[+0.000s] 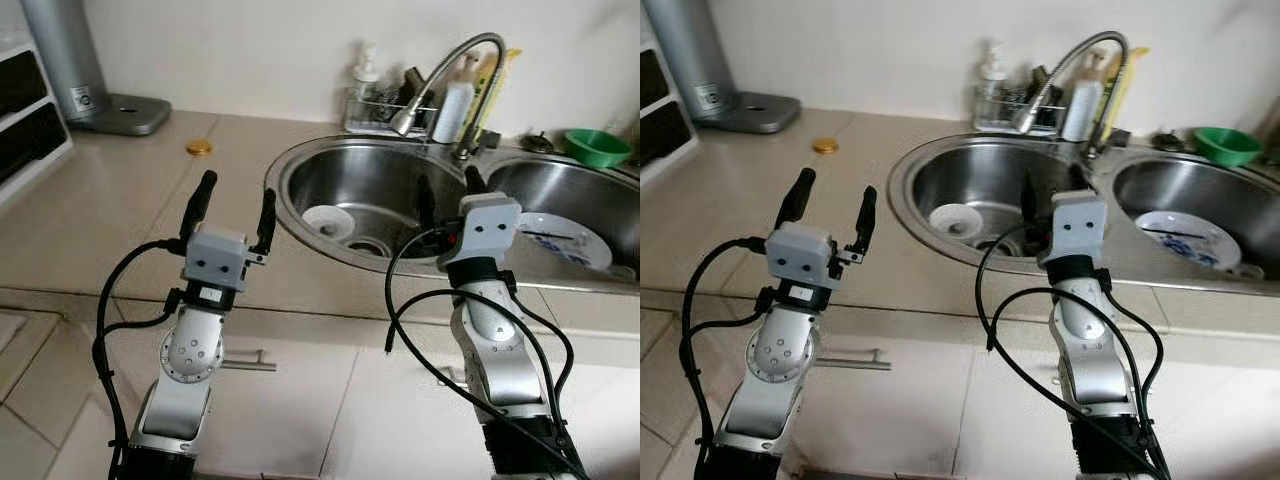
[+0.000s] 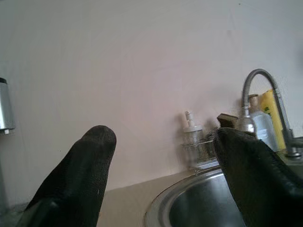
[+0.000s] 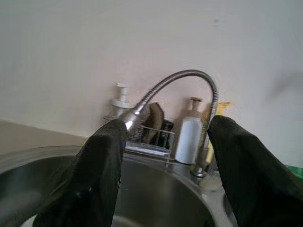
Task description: Kitchen organization
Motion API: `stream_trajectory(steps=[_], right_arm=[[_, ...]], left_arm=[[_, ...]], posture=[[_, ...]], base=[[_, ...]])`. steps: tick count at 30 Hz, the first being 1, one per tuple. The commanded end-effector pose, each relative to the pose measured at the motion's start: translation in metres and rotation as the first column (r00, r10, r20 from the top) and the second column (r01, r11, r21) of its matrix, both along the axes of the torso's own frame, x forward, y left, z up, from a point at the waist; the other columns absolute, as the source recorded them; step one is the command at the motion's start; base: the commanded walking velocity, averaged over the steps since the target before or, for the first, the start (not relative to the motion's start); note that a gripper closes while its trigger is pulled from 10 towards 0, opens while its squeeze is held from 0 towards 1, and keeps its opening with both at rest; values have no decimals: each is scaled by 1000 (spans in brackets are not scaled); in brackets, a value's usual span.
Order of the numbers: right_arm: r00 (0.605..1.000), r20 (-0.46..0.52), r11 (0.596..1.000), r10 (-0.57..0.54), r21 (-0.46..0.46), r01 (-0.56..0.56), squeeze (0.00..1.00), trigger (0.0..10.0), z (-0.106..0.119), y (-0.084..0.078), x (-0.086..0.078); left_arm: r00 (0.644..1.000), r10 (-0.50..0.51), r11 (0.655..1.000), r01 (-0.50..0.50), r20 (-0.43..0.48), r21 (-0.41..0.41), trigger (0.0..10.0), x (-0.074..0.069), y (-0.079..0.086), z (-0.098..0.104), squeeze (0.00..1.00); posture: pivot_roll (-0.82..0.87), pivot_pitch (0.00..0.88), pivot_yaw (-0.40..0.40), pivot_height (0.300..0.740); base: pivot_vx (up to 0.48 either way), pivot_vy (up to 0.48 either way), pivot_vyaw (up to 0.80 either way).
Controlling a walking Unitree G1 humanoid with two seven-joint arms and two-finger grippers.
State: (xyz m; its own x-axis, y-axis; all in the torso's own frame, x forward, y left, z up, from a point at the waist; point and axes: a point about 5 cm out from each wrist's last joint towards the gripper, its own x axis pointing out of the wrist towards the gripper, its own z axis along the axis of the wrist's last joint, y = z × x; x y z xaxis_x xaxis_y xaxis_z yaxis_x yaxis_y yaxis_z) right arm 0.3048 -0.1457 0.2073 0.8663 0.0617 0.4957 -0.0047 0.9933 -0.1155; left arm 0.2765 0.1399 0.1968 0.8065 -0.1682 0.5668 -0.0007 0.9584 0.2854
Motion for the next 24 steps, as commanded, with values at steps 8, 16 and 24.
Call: stream_trajectory(steps=[8,16,24], right_arm=[[998,14,997,-61,-39,61,0,10000,-5,-15,-18],[987,26,980,-158,-122,160,0,10000,-17,-34,-45],[940,-217,964,-263,-108,245,0,10000,-51,-56,-56]], left_arm=[[999,-47,999,47,-2,11,10000,-5,-10,-2,0],[995,-98,994,99,-28,46,10000,-20,-16,-12,0],[986,-119,989,128,-114,76,10000,-29,-15,-31,0]], posture=[[27,0,-64,740],[20,0,-62,740],[7,0,-65,740]], base=[[0,-480,-800],[0,-480,-800],[0,-420,-800]])
